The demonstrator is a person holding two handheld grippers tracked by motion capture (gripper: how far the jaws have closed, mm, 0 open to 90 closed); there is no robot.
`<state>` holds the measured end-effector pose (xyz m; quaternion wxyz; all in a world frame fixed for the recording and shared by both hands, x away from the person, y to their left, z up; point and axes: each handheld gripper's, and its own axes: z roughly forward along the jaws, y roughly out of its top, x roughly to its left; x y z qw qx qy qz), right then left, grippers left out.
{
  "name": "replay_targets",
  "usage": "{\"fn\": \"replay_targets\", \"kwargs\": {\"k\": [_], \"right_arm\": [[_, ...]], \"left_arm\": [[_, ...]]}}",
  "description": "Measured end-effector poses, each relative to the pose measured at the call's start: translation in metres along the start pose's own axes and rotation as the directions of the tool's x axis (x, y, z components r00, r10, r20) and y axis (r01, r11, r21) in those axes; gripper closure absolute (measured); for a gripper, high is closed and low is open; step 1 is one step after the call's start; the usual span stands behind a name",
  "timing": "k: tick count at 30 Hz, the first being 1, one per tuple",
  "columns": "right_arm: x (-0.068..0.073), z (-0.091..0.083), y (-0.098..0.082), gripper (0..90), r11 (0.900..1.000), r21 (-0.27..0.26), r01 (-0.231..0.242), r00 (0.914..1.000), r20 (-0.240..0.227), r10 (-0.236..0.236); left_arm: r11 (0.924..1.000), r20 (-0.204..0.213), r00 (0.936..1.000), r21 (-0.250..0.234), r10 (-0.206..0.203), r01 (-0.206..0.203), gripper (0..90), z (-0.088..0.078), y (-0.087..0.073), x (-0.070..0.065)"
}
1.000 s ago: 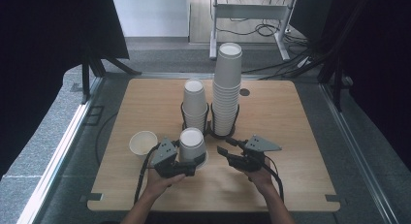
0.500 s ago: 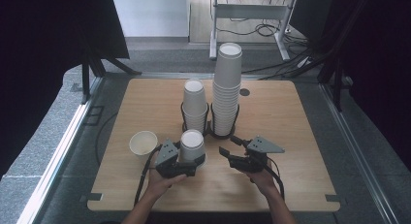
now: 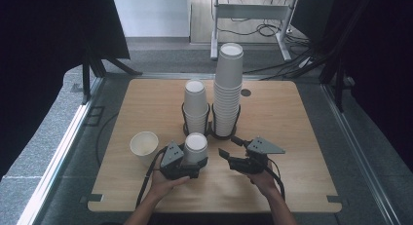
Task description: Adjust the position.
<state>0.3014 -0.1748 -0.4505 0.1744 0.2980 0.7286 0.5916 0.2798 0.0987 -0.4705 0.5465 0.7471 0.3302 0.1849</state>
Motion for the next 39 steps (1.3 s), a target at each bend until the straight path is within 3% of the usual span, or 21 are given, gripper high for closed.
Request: {"fn": "replay_targets", "kwargs": {"k": [12, 17, 27, 39], "right_arm": [[0.017, 0.002, 0.005, 23.3, 1.0, 0.003, 0.019, 0.9976, -0.067, -0.019], [0.024, 0.006, 0.006, 20.9, 1.0, 0.007, 0.018, 0.9954, -0.095, -0.017], [0.03, 0.013, 0.002, 15.0, 0.999, 0.036, -0.005, 0.9921, -0.125, 0.01], [0.039, 0.028, -0.004, 12.1, 0.997, 0.074, -0.012, 0.99, -0.14, 0.023]], "left_arm": [[0.9983, -0.035, 0.9984, 0.04, 0.044, -0.043, 15.5, 0.005, -0.004, -0.004], [0.9938, -0.047, 0.995, 0.072, 0.088, -0.084, 15.5, 0.01, -0.007, -0.008], [0.9888, -0.037, 0.9928, 0.101, 0.114, -0.11, 15.5, 0.018, -0.013, -0.018], [0.9783, -0.02, 0.9849, 0.121, 0.172, -0.168, 15.5, 0.024, -0.015, -0.034]]}}
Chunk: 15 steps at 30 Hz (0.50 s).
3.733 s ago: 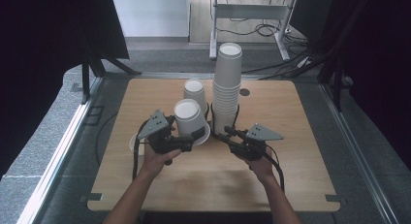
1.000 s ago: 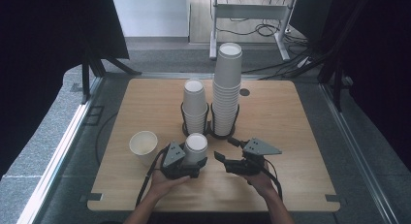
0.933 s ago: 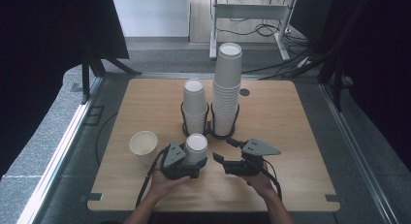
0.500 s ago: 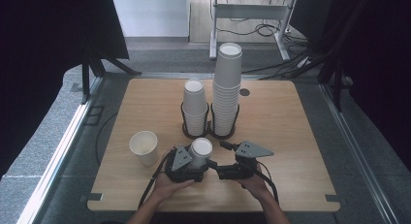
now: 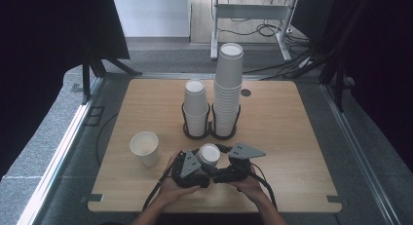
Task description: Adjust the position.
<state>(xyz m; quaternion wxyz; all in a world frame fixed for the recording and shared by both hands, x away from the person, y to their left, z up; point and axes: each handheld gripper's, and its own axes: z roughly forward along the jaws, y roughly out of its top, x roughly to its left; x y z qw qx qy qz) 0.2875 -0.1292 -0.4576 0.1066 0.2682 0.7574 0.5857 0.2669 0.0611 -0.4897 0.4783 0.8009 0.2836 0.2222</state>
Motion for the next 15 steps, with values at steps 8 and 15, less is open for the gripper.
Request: {"fn": "replay_targets", "kwargs": {"k": [8, 15], "right_arm": [[-0.0006, 0.0043, -0.005, 22.5, 1.0, -0.011, -0.015, 0.9998, -0.01, 0.015], [-0.0012, 0.0046, -0.0041, 23.7, 1.0, -0.008, -0.017, 0.9998, -0.008, 0.017]], "left_arm": [[0.9995, 0.008, 0.9995, 0.003, 0.03, -0.03, 15.3, 0.0016, 0.0008, -0.007], [0.9999, 0.009, 0.9999, 0.009, 0.005, -0.005, 13.4, 0.0026, 0.0014, -0.0065]]}}
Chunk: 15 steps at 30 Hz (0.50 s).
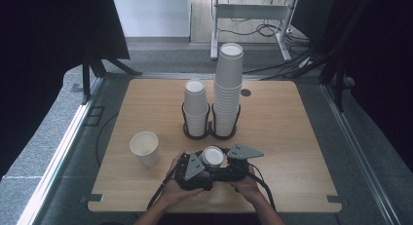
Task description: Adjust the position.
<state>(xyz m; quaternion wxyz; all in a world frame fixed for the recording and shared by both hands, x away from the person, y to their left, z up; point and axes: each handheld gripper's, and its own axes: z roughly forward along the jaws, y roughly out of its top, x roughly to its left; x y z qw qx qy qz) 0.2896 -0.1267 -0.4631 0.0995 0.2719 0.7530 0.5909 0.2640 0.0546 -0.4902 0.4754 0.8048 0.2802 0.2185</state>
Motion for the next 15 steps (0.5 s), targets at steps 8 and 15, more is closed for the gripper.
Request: {"fn": "replay_targets", "kwargs": {"k": [8, 15], "right_arm": [[-0.005, -0.006, 0.002, 24.0, 0.998, -0.033, -0.052, 0.9985, -0.019, 0.051], [-0.007, -0.013, 0.005, 24.1, 0.991, -0.092, -0.094, 0.9953, -0.032, 0.092]], "left_arm": [[0.9996, 0.005, 0.9998, 0.022, -0.019, 0.019, 1.4, -0.002, 0.004, 0.005], [0.9986, 0.02, 0.9998, 0.052, -0.009, 0.008, 0.8, -0.002, 0.006, 0.006]]}}
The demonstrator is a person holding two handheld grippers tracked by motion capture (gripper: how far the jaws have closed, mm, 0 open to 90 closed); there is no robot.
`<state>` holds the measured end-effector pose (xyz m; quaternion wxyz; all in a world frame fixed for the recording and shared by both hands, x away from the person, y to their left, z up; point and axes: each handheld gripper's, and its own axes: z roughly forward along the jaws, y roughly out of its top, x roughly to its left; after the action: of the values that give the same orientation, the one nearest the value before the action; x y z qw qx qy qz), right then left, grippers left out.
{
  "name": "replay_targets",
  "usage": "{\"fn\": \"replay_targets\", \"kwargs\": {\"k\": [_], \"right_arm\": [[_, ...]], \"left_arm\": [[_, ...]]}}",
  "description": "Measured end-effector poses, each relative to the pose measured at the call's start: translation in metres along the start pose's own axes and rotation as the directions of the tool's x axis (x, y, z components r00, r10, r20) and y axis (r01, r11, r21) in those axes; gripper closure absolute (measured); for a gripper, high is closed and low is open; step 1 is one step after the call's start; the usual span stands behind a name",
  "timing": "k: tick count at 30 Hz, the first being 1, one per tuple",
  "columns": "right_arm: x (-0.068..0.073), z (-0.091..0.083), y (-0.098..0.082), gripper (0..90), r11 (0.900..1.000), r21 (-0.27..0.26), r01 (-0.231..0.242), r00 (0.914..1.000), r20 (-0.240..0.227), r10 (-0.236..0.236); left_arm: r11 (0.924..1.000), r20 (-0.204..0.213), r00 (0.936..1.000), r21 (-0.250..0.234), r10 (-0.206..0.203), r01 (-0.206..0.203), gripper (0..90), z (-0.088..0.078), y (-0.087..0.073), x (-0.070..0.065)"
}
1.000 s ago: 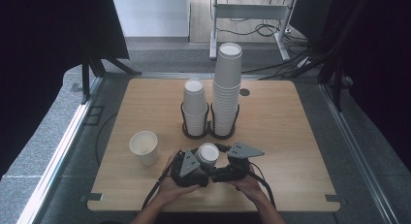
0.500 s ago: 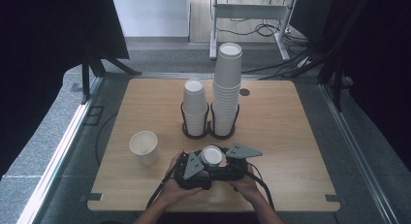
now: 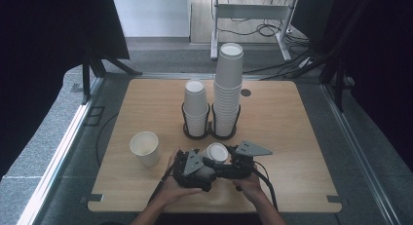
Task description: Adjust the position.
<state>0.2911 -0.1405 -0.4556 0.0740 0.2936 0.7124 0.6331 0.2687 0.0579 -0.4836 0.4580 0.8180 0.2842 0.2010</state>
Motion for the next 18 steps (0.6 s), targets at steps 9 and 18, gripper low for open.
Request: {"fn": "replay_targets", "kwargs": {"k": [9, 18], "right_arm": [[0.0023, -0.0013, 0.0011, 24.1, 1.0, -0.01, 0.004, 1.0, -0.004, -0.004], [0.0042, 0.0003, 0.0, 23.7, 0.999, 0.007, 0.032, 0.9994, 0.007, -0.032]], "left_arm": [[0.9998, 0.002, 0.9999, 0.011, 0.017, -0.017, 4.8, 0.0026, -0.0025, -0.001], [0.9992, -0.002, 0.9996, 0.03, 0.028, -0.028, 6.8, 0.0038, -0.0035, -0.0011]]}}
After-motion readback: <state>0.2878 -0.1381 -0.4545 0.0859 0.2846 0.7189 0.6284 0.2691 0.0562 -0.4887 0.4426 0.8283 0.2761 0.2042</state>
